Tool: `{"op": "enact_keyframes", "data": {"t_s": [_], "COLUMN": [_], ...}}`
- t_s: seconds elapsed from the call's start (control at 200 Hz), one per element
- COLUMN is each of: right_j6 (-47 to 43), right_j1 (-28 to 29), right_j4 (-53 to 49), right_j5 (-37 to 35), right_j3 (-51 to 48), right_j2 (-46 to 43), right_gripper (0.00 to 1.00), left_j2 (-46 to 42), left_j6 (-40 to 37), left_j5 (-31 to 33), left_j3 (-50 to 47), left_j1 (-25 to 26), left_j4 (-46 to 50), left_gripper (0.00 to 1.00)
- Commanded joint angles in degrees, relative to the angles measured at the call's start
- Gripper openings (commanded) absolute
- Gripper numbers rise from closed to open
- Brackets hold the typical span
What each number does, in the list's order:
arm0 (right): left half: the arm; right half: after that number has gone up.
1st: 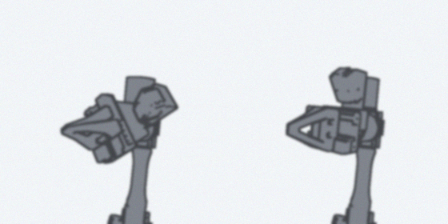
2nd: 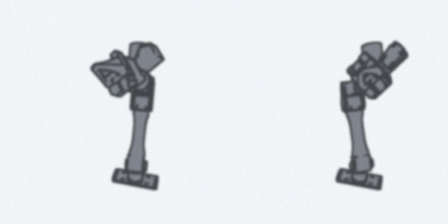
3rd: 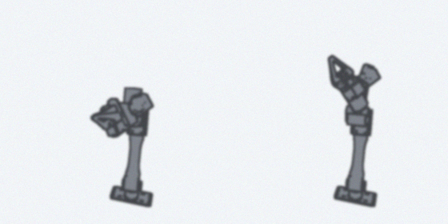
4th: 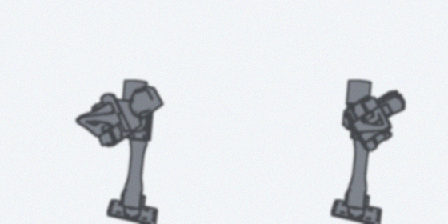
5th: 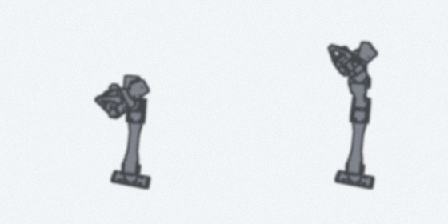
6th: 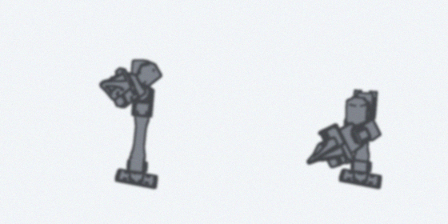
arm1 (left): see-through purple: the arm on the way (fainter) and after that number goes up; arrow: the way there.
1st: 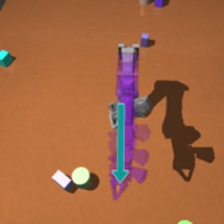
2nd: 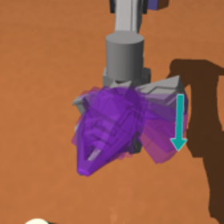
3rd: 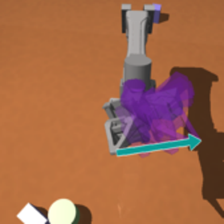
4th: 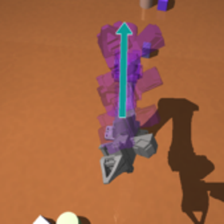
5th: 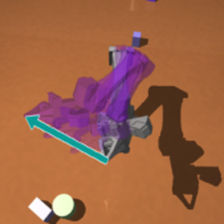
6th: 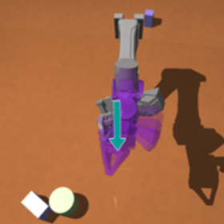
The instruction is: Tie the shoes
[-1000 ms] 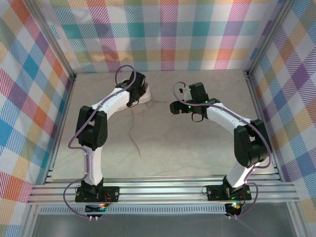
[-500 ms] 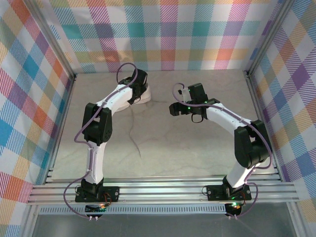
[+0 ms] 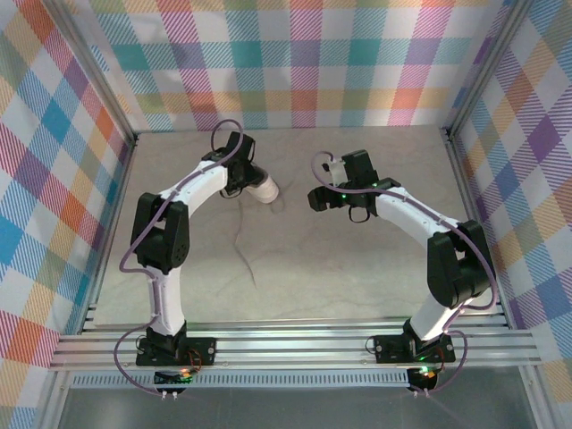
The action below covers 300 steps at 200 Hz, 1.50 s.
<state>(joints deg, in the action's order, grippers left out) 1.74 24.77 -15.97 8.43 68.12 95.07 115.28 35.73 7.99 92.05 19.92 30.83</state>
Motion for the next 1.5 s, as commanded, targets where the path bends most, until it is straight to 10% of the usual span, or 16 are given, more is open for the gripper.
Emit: {"op": "enact_keyframes", "data": {"t_s": [0.0,0.195,0.705,0.83,1.01,1.495], "right_j6": [-2.53,4.06,16.29,16.71,16.71,12.6], "right_j1": [0.27,0.36,4.76,5.27,5.46,5.03], "right_j4": [-1.58,-2.75,-10.72,-12.78,-14.44,-12.6], "right_j5": [4.04,5.61,-2.44,-6.45,-10.42,-17.33], "right_j3": [-1.87,-2.03,9.86,12.03,12.85,9.83], "right_j2": [-1.73,1.08,16.14,18.93,21.62,17.77], "right_gripper": [0.84,0.75,0.68,0.64,0.59,0.03], "left_j2": [-5.56,-9.92,-14.5,-15.41,-19.94,-26.04], "left_j6": [-15.08,-24.21,-31.31,-30.94,-29.01,-14.85], "left_j5": [-16.29,-24.14,-18.31,-16.38,-16.64,-16.76], "left_j3": [-4.37,-9.77,-15.33,-15.94,-17.37,-35.39], "left_j1": [1.54,3.73,9.96,9.96,9.38,-1.47], "left_j4": [3.49,6.21,9.84,10.17,9.19,5.44], "left_gripper": [0.0,0.0,0.0,0.31,0.49,0.51]}}
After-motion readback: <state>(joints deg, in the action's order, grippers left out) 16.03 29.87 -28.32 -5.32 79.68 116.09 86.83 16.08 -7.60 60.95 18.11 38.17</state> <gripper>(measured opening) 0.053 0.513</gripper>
